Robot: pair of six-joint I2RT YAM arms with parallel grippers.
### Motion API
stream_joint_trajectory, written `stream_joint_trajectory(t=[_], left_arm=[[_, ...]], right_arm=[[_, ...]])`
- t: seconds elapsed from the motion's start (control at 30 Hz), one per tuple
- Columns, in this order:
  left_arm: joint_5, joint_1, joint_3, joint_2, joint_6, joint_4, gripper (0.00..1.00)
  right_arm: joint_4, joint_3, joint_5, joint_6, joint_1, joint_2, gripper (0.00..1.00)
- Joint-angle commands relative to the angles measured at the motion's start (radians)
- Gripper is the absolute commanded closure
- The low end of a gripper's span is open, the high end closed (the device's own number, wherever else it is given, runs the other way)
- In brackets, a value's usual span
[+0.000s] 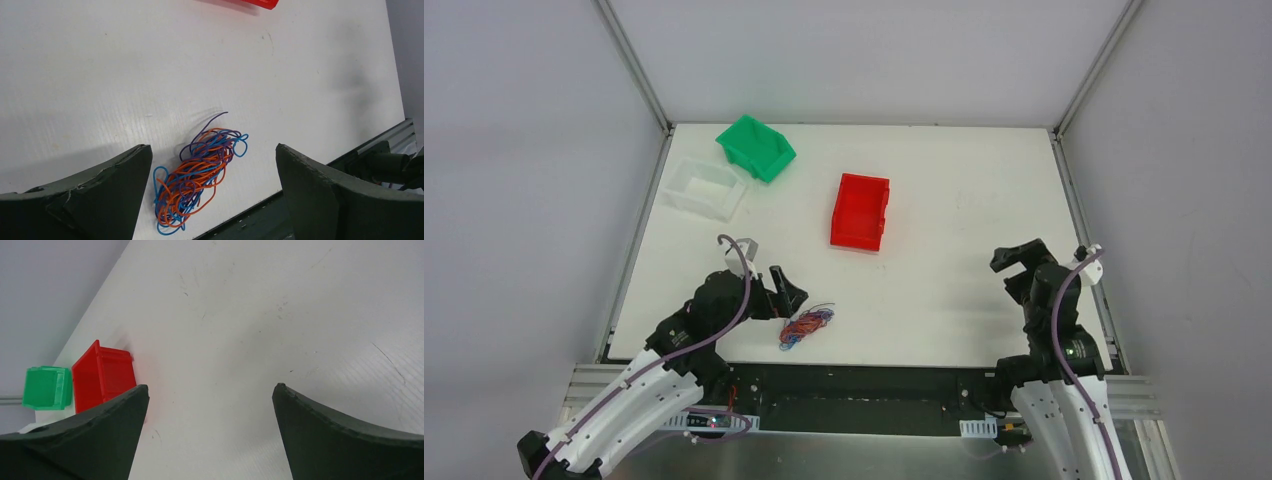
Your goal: Untangle the cables
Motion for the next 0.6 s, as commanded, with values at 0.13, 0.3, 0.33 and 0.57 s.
stream_joint_trajectory(t=[0.13,0.3,0.33,0.57], left_arm=[[0.105,-0.006,0.053,0.101,-0.012,-0.031,0.01],[0.205,-0.006,0.071,0.182,0.067,-0.023,0.01],[0.24,-0.008,0.064,0.189,0.1,-0.002,0.01],[0.041,-0.235,0.1,0.326,0.195,0.02,0.05]], right_arm=[[0.014,-0.004,-0.169,-0.059,-0.003,-0.073,0.01],[0.046,-0.015,-0.222,-0.083,-0.004,-0.059,0.01],[0.046,-0.008,-0.254,-0.104,-0.004,-0.046,0.01],[0.123,-0.029,-0.451,-0.157,-0.004,0.089,0.01]])
